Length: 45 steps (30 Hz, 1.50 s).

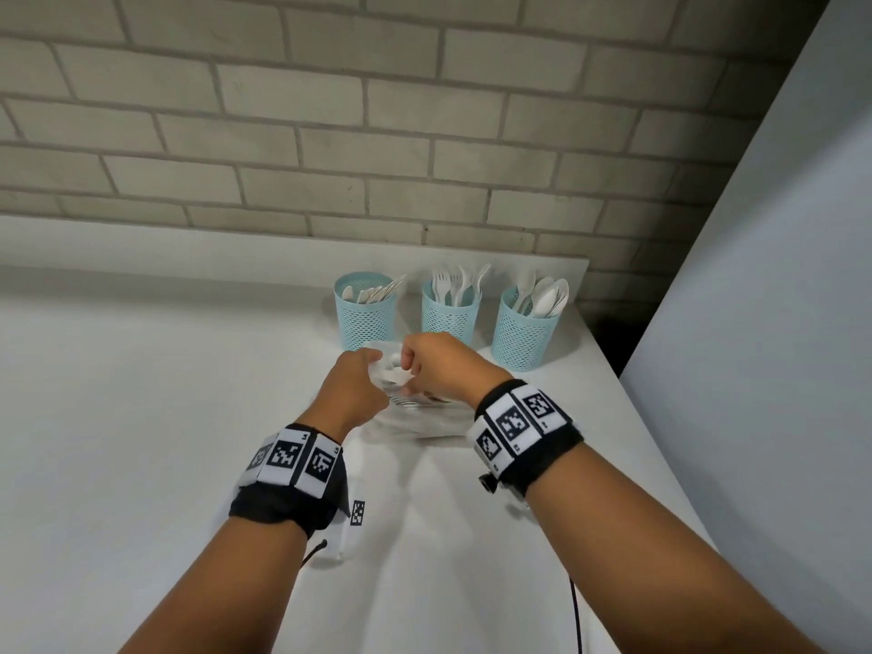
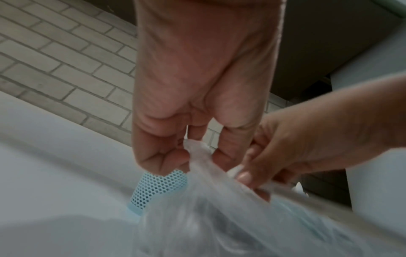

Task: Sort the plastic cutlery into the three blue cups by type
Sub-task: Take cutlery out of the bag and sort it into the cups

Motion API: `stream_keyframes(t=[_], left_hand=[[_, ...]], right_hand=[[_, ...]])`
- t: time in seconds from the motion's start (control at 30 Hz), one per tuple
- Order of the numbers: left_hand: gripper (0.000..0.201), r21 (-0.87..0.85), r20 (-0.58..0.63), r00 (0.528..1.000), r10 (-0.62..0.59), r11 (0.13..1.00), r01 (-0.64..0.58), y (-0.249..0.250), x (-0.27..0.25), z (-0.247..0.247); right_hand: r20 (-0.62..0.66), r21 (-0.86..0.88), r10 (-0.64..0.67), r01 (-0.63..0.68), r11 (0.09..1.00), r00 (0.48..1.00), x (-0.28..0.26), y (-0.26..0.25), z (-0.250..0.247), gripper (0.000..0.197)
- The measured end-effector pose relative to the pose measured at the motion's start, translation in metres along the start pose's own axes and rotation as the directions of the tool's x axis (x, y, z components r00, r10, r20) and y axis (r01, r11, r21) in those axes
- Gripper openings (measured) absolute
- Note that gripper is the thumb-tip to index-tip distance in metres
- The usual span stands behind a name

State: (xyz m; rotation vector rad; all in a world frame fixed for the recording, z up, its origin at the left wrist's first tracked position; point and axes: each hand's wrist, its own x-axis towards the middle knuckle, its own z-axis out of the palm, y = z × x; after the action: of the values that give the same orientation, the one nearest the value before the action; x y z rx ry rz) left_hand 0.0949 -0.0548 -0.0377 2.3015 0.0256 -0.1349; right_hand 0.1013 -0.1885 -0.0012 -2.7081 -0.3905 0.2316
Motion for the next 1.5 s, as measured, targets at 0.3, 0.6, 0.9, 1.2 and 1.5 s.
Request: stream_keyframes(t=[0.3, 0.6, 0.9, 1.2, 1.5], left_hand=[[0.069, -0.078, 0.037, 0.999, 0.007, 0.997, -0.005, -0.004, -0.005, -0.008], [0.070, -0.085, 0.084, 0.995, 0.044, 0.996, -0.037, 0.002, -0.010, -0.005], [0.068, -0.118, 0.080, 0.996, 0.041, 0.992, -0.032, -0.002, -0.014, -0.012], [0.067, -0.144, 0.051, 0.997, 0.066, 0.988, -0.058, 0.004, -0.012, -0.014], [0.066, -0.233, 0.009, 0.999, 0.044, 0.972, -0.041, 0.002, -0.006, -0.012]], right_hand=[[0.077, -0.191, -0.028, 0.042, 0.981, 0.997, 0.014, 0.021, 0.027, 0.043], [-0.027, -0.524, -0.045, 0.024, 0.851, 0.999, 0.011, 0.027, 0.059, 0.054], [0.091, -0.242, -0.060, 0.080, 0.967, 0.994, 0.012, 0.039, 0.025, 0.023], [0.074, 0.150, 0.040, -0.051, 0.987, 0.996, 0.013, 0.044, 0.003, 0.046], [0.024, 0.287, -0.013, 0.006, 0.958, 1.000, 0.002, 0.044, -0.026, 0.016]])
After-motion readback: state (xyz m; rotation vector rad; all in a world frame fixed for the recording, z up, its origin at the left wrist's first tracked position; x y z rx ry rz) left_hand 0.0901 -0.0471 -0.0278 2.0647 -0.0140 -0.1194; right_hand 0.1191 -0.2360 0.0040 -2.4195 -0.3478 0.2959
